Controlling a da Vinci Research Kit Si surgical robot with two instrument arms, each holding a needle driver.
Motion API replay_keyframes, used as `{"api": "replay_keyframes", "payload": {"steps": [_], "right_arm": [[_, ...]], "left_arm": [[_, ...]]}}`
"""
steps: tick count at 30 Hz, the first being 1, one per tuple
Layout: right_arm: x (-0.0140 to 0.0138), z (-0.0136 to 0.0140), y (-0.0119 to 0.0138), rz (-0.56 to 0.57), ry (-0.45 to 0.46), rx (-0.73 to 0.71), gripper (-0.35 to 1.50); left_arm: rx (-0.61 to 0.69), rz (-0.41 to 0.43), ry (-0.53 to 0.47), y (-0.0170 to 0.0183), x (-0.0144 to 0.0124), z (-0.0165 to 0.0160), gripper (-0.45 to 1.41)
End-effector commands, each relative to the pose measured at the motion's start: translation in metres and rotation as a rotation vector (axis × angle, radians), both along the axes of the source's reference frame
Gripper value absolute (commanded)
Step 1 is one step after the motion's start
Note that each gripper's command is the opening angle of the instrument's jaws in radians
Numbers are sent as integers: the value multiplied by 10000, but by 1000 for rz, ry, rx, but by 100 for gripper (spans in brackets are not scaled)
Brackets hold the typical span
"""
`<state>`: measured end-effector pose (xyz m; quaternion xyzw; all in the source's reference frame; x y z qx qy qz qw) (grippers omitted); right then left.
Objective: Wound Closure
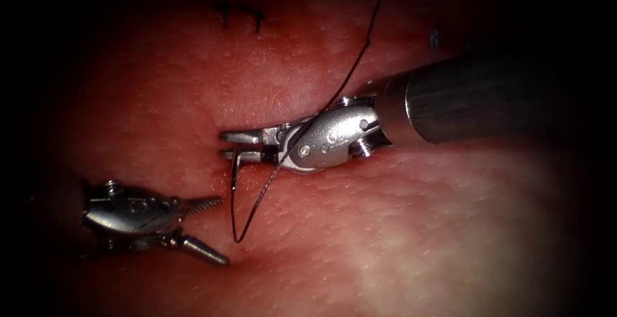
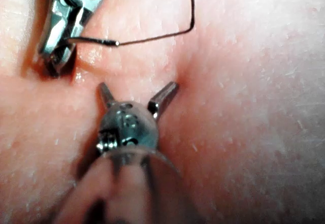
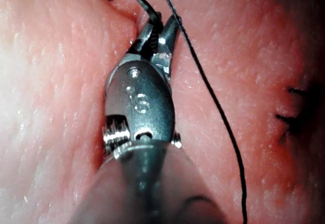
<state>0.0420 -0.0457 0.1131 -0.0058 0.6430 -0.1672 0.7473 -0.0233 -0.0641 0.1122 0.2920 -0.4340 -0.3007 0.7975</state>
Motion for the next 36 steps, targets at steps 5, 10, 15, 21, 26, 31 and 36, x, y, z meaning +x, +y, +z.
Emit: {"api": "replay_keyframes", "payload": {"steps": [5,10,15,21,26,31,36], "right_arm": [[0,26,-8,6,-14,25,-35],[2,32,-19,20,-19,85,-35],[5,31,-24,29,-21,149,-35],[8,49,-45,-20,-54,203,-35],[10,63,-57,-67,-58,241,-35],[14,66,-73,-127,-93,285,-35],[10,74,-80,-160,-155,309,-35]], "left_arm": [[4,1,-1,-11,-4,4,70],[4,1,-1,-11,-4,4,70],[4,1,-1,-11,-4,4,70],[4,1,-1,-12,-3,3,70],[4,2,-1,-12,-3,3,70],[4,2,-1,-12,-2,3,72],[3,1,-4,-12,-1,3,72]]}}
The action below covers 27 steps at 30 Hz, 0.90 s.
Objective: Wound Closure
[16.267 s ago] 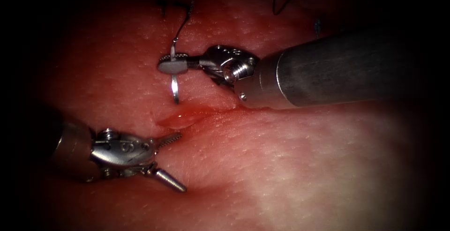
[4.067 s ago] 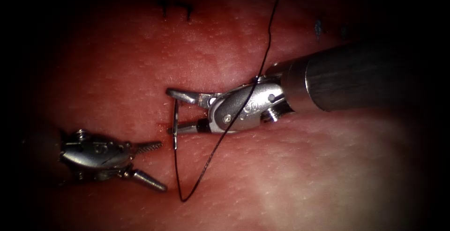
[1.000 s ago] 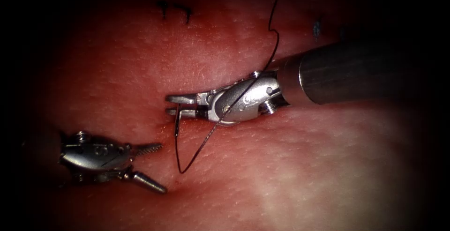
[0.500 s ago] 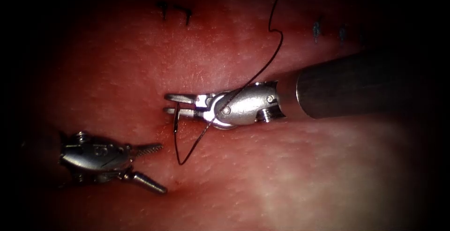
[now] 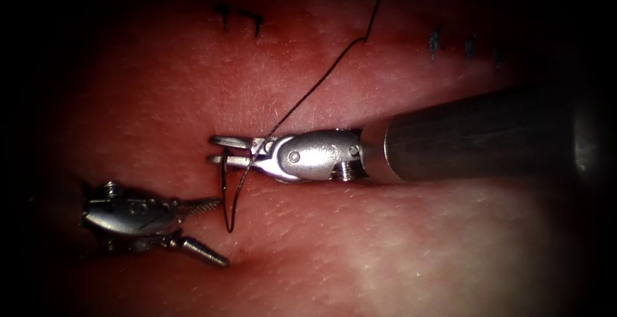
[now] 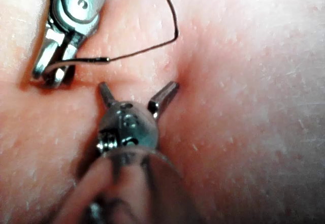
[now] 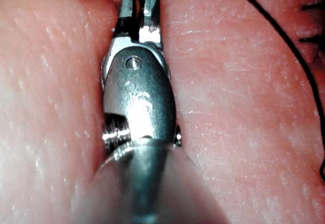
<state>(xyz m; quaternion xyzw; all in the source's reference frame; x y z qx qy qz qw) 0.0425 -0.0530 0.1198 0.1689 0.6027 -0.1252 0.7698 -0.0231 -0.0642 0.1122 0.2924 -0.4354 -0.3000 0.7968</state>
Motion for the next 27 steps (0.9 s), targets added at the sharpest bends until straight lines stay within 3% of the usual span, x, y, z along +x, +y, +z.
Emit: {"api": "replay_keyframes", "payload": {"steps": [1,14,27], "right_arm": [[5,7,-9,-12,-13,9,-35],[-8,11,-20,-105,-96,47,-35],[-24,23,-13,-70,-155,86,-35]], "left_arm": [[4,1,-1,-11,-3,3,72],[4,0,-4,-10,-3,3,72],[4,1,-4,-10,-2,3,72]]}}
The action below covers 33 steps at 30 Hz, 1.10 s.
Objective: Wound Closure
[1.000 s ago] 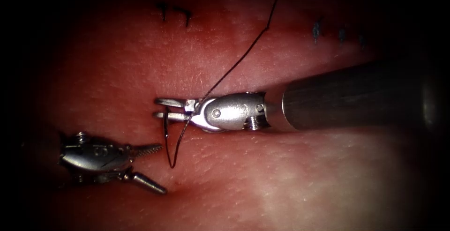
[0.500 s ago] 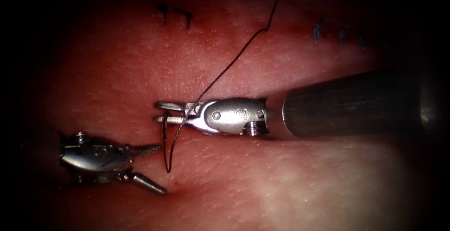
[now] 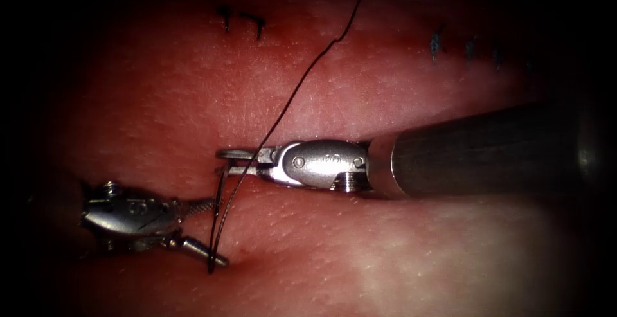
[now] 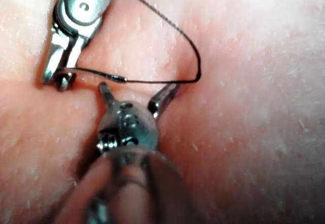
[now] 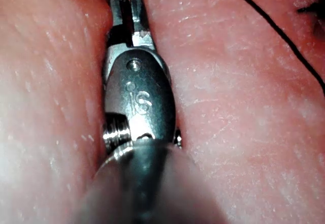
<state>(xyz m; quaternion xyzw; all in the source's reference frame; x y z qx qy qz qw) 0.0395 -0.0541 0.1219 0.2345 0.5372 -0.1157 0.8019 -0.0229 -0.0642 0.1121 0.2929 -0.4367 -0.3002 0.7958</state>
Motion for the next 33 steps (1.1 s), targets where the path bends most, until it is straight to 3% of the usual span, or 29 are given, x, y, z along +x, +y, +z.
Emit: {"api": "replay_keyframes", "payload": {"steps": [1,6,13,19,21,23,24,26,28,33], "right_arm": [[6,-1,1,25,7,0,-35],[6,-21,24,78,28,17,-35],[7,-19,34,137,63,28,-35],[13,-37,71,268,105,76,-35],[17,-41,78,284,111,85,-25],[18,-43,79,301,114,66,37],[18,-43,78,311,112,49,53],[19,-45,73,343,103,-4,108],[20,-47,69,364,96,-37,122],[23,-69,66,385,109,-193,123]], "left_arm": [[4,2,-1,-11,-4,3,72],[4,1,-1,-11,-5,4,72],[4,0,0,-11,-7,4,72],[0,0,0,-8,-10,3,72],[0,1,-5,-3,-13,1,72],[-10,-6,-10,4,-15,-2,72],[-10,-12,-13,7,-15,-3,70],[-10,-22,-21,13,-15,-3,70],[-12,-26,-22,15,-13,-1,69],[-18,-24,-21,17,-11,11,69]]}}
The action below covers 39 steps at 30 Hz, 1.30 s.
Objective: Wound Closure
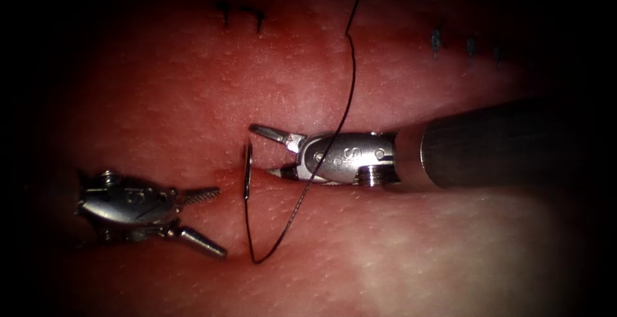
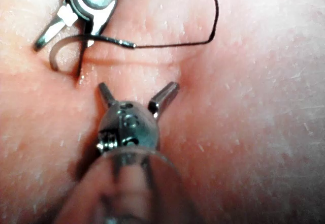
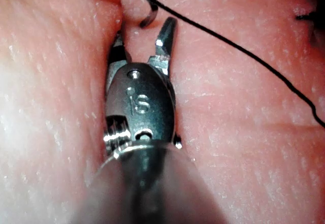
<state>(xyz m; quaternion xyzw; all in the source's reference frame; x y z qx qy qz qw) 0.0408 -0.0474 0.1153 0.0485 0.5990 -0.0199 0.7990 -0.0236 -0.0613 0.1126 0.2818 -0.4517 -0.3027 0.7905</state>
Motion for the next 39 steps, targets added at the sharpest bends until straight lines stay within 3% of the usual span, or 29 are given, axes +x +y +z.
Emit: {"api": "replay_keyframes", "payload": {"steps": [1,6,15,19,26,39], "right_arm": [[11,-9,1,2,3,-47,123],[15,-46,7,-5,32,-153,120],[18,-87,23,37,95,-239,110],[18,-86,29,42,92,-255,107],[9,-58,37,53,76,-271,107],[18,-64,36,101,151,-338,93]], "left_arm": [[1,2,0,-12,-4,8,69],[-2,0,2,-13,-5,12,69],[-3,0,3,-17,-12,13,69],[-3,3,0,-20,-13,15,69],[-2,7,-3,-25,-14,13,69],[-2,7,-2,-25,-15,13,70]]}}
